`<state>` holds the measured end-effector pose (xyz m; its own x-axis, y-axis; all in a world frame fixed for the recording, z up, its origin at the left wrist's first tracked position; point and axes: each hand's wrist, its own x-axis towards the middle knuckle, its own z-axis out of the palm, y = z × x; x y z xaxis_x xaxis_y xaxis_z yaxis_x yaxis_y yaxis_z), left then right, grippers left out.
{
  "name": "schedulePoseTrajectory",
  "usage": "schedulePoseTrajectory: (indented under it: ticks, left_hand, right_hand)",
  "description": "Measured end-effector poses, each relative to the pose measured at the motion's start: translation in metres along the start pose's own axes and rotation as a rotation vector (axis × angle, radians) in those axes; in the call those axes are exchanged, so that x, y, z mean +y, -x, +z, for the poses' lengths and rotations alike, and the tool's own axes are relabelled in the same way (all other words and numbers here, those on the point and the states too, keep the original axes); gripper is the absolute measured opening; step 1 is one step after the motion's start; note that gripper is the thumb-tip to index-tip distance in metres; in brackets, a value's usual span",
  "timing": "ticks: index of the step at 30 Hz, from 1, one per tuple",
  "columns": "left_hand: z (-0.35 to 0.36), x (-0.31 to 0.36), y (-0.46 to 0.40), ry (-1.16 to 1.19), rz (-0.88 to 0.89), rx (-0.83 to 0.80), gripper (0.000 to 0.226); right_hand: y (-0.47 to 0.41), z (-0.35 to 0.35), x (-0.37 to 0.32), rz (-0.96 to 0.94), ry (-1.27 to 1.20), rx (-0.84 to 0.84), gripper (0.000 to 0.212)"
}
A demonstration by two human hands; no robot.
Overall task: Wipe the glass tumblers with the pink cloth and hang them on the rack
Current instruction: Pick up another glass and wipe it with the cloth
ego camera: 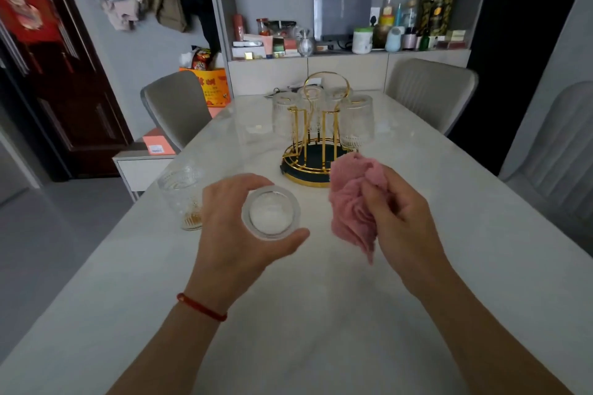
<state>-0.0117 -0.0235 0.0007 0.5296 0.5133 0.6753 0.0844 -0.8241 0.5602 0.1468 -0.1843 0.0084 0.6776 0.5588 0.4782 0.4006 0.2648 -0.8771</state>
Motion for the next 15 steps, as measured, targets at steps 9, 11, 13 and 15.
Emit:
schedulePoseTrajectory:
  ticks: [9,11,13,15]
  left_hand:
    - [0.015,0.008,-0.004,-0.071,0.085,-0.033,0.118]
    - [0.01,0.004,-0.006,-0.074,0.047,-0.045,0.12]
    - [0.007,0.005,-0.007,-0.05,0.034,-0.053,0.12]
    - [0.01,0.009,-0.005,-0.041,0.062,-0.058,0.116]
  right_hand:
    - [0.021,0.042,0.003,-0.422,0.44,-0.38,0.037]
    - [0.019,0.028,0.005,-0.49,0.466,-0.442,0.037]
    - [0.017,0.015,0.005,-0.474,0.413,-0.433,0.038]
    - [0.015,0.013,0.004,-0.42,0.367,-0.347,0.036]
